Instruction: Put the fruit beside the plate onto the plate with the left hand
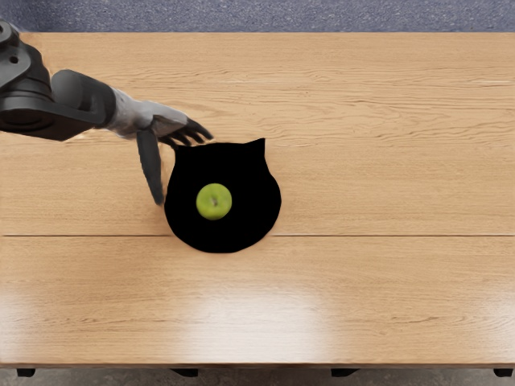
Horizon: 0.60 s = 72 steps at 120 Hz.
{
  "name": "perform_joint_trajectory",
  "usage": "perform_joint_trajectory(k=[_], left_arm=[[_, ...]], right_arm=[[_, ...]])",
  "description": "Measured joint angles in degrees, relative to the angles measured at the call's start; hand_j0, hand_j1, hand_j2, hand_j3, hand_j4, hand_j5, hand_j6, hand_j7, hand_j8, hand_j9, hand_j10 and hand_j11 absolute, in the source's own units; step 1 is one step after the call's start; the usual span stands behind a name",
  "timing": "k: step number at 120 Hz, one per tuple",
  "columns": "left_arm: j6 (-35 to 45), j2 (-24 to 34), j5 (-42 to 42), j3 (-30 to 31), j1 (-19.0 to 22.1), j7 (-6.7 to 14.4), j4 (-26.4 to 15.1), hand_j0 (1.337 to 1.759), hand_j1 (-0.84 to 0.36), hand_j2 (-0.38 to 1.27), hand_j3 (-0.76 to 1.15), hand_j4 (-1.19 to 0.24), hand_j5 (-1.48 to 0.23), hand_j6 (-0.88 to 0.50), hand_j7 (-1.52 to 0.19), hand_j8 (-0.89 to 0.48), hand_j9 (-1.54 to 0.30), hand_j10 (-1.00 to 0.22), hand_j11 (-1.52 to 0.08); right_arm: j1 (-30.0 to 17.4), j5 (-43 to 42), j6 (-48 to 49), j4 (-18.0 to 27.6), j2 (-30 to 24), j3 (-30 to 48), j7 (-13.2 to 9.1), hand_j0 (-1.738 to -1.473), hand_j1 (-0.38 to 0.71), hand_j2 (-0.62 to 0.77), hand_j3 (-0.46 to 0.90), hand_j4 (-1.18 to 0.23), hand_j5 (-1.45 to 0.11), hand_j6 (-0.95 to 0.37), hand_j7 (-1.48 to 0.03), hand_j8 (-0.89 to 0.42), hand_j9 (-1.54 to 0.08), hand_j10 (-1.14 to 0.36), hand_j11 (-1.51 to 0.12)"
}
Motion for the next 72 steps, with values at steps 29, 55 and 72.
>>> perform_joint_trajectory(k=[29, 55, 72], left_arm=[[-4.9, 15.5, -23.7, -10.1, 8.5, 0.0, 0.1, 1.658, 0.33, 0.01, 0.00, -0.02, -0.03, -0.01, -0.03, -0.01, -0.03, -0.02, -0.03], [-5.5, 22.5, -38.7, -12.3, 18.4, 0.0, 0.5, 1.658, 0.34, 0.00, 0.00, -0.01, -0.01, -0.01, -0.01, 0.00, -0.01, -0.01, -0.01], [-5.5, 22.4, -41.8, -12.6, 19.2, 0.0, 0.6, 1.658, 0.35, 0.00, 0.00, 0.00, -0.01, 0.00, -0.01, 0.00, -0.01, 0.00, -0.01]], right_arm=[[0.0, 0.0, 0.0, 0.1, 0.0, 0.0, 0.0, -1.658, -0.33, 0.00, 0.00, -0.01, -0.02, -0.01, -0.02, -0.01, -0.02, -0.01, -0.02], [0.0, 0.0, 0.0, 0.2, 0.0, 0.0, 0.0, -1.658, -0.33, 0.00, 0.00, -0.01, -0.02, -0.01, -0.02, -0.01, -0.02, -0.01, -0.02], [0.0, 0.0, 0.0, 0.2, 0.0, 0.0, 0.0, -1.658, -0.33, 0.00, 0.00, -0.01, -0.02, -0.01, -0.02, -0.01, -0.02, -0.01, -0.02]])
